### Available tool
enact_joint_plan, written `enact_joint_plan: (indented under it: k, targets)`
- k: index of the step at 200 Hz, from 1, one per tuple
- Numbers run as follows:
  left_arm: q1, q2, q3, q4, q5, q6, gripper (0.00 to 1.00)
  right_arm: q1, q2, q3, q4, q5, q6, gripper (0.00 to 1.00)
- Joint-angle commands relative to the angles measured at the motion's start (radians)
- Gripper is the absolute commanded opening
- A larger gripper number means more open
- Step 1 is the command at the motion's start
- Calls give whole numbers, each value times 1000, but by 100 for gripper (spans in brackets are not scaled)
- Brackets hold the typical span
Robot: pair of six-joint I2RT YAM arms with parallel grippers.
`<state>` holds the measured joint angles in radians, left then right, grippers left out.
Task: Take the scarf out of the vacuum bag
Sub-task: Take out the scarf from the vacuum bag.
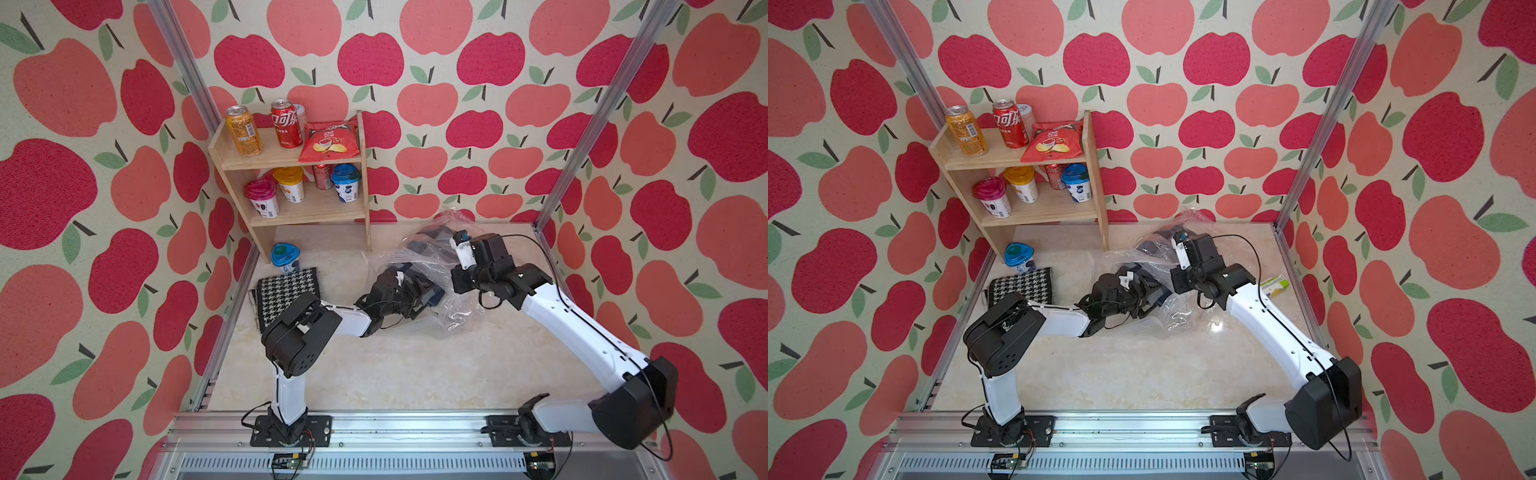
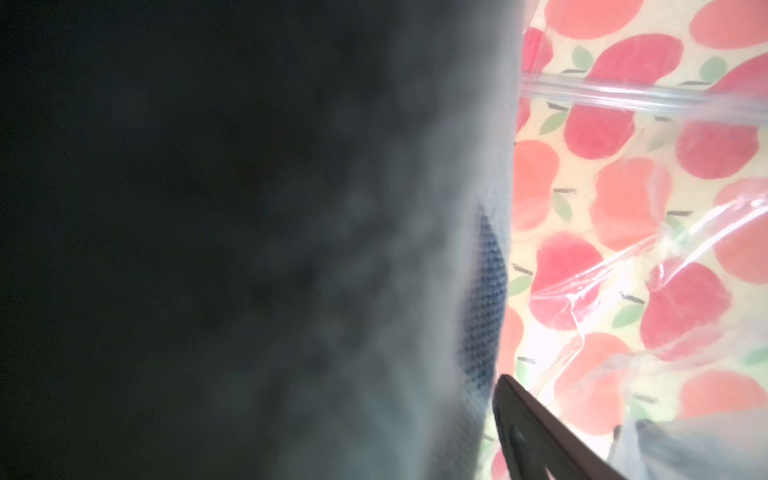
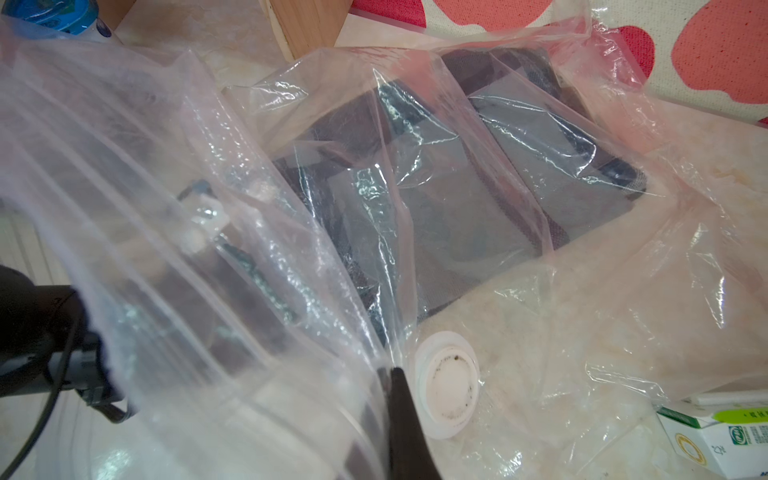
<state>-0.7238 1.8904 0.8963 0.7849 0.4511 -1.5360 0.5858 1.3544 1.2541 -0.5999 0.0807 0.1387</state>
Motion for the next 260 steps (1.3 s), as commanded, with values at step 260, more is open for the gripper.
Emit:
enact_joint_plan:
  k: [260]
  targets:
    - [-54,-4,94,-9,124,-45,98,-20,4,23,3,-6,13,0]
